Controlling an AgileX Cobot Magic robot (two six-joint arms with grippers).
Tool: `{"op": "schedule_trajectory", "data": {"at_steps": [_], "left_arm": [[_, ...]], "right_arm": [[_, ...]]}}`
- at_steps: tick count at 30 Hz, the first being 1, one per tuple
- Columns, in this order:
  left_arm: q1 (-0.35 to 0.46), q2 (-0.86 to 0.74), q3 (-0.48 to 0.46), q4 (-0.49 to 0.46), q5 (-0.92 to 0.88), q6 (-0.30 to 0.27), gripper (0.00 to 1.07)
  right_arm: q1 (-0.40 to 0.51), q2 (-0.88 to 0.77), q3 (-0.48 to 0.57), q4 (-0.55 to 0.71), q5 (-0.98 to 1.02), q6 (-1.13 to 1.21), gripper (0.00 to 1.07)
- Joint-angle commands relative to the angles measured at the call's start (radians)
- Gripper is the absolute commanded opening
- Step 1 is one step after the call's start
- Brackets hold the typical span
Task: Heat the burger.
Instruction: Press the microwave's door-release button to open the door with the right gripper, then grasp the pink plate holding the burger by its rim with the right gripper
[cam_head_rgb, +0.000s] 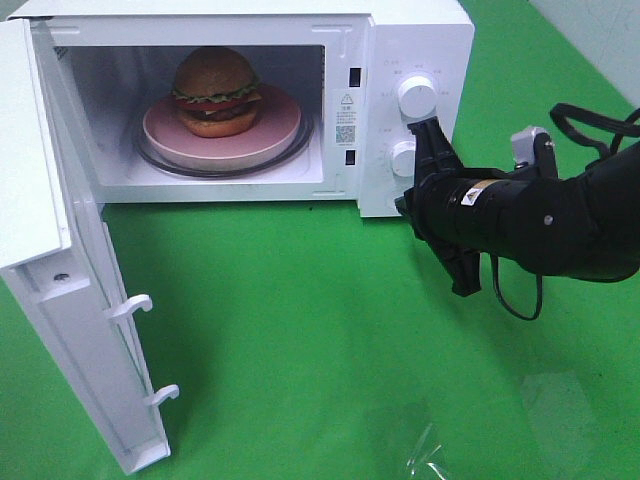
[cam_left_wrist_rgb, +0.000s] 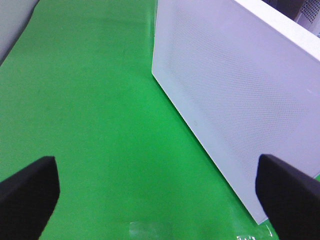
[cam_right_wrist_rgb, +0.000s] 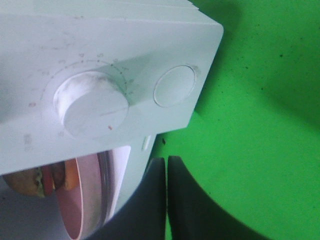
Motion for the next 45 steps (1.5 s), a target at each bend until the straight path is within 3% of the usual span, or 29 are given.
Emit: {"op": "schedule_trajectory", "data": {"at_steps": [1, 33, 37, 39, 45], "left_arm": [[0.002, -0.016, 0.002, -0.002, -0.009, 0.001, 1.00], [0.002, -0.016, 0.002, -0.002, -0.009, 0.001, 1.00], [0.002, -0.016, 0.002, -0.002, -0.009, 0.001, 1.00], [0.002, -0.016, 0.002, -0.002, -0.009, 0.001, 1.00], [0.002, -0.016, 0.002, -0.002, -0.009, 0.001, 1.00]], "right_arm": [[-0.001, -0.070, 0.002, -0.013, 0.103, -0.159, 0.02], [-0.001, -0.320, -0.030, -0.032, 0.665, -0.976, 0.06], [-0.001, -0.320, -0.079, -0.118, 0.781, -1.040, 0.07], [-0.001, -0.320, -0.129, -0.245, 0.875, -1.088, 0.07], [-0.001, -0.320, -0.174, -0.375, 0.951, -1.189, 0.09]]}}
